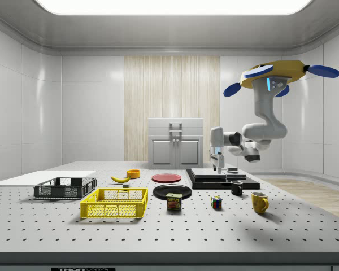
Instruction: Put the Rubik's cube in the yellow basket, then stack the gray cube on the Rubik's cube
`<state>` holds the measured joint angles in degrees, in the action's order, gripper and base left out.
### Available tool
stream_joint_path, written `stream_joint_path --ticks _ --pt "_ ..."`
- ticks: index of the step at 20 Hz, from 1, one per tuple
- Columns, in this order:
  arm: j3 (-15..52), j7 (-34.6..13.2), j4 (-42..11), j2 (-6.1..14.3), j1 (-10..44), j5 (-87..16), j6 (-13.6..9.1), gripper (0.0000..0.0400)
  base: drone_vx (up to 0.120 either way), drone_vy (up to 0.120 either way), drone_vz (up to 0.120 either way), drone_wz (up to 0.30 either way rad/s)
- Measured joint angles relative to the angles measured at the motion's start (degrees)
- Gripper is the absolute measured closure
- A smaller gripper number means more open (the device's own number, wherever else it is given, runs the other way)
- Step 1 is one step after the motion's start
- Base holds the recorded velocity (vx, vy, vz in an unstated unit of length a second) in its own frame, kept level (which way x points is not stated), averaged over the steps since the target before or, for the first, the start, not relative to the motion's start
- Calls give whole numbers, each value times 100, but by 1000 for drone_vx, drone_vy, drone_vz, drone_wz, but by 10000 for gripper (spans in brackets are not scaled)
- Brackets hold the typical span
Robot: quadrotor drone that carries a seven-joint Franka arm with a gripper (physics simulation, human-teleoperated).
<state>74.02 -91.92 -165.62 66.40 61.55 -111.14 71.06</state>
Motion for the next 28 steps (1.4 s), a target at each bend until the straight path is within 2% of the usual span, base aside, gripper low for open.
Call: stream_joint_path --ticks 26,28 --pt "190 -198 45 672 212 340 617 0 0 -5 -120 0" --pt "176 -206 51 723 221 338 672 0 0 0 -40 0"
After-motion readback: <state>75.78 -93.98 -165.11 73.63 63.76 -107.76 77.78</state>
